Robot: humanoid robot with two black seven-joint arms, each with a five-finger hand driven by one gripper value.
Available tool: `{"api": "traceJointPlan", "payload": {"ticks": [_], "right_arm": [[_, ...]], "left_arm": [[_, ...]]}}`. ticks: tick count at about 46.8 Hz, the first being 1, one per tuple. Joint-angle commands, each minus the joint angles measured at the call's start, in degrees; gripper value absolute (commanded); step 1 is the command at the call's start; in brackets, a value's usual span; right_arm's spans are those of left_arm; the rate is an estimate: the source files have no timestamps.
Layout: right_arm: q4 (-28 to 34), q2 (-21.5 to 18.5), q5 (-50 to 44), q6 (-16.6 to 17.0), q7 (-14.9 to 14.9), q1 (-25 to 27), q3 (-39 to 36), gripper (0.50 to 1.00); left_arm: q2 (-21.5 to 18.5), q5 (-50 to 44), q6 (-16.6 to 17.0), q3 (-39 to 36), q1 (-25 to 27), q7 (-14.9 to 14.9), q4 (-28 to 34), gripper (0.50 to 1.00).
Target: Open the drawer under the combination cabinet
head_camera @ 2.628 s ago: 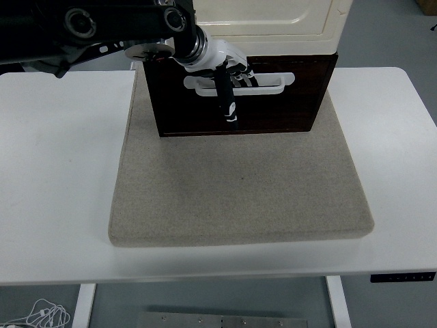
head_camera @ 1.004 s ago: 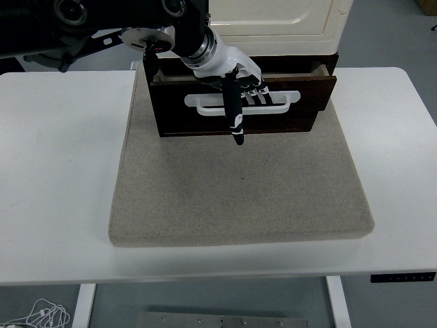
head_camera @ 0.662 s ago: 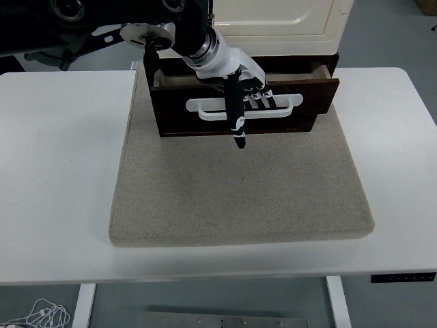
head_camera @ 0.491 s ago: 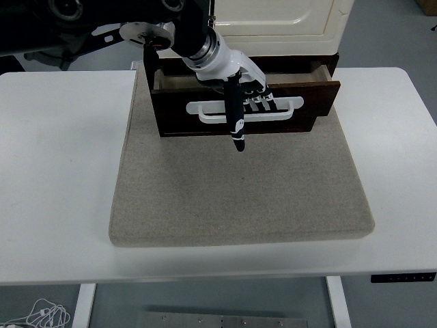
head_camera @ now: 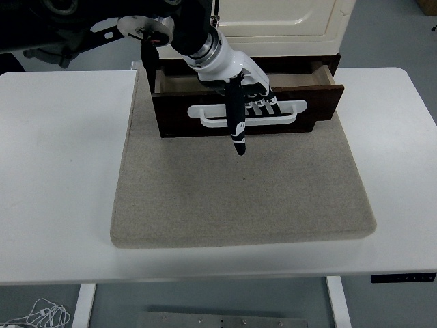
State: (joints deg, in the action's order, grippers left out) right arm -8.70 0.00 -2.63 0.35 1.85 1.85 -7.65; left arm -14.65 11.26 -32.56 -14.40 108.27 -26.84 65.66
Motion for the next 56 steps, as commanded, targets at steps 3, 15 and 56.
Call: {"api": "traceJointPlan", "payload": {"ticks": [3, 15, 56], "right_arm": [[0.0, 0.0, 0.0, 0.0, 0.0, 0.0, 0.0, 0.926], [0.0, 0.0, 0.0, 0.0, 0.0, 0.0, 0.0, 0.926], [-0.1, 0.0, 0.0, 0.0, 0.0, 0.0, 0.0, 0.926]], "left_arm": [[0.0, 0.0, -0.3, 0.3, 0.0, 0.0, 0.0, 1.0], [0.1, 0.9, -0.2, 0.4, 0.0, 0.0, 0.0, 1.0], [0.3, 6.8, 0.5, 0.3, -0.6, -0.1, 1.0, 1.0]]}}
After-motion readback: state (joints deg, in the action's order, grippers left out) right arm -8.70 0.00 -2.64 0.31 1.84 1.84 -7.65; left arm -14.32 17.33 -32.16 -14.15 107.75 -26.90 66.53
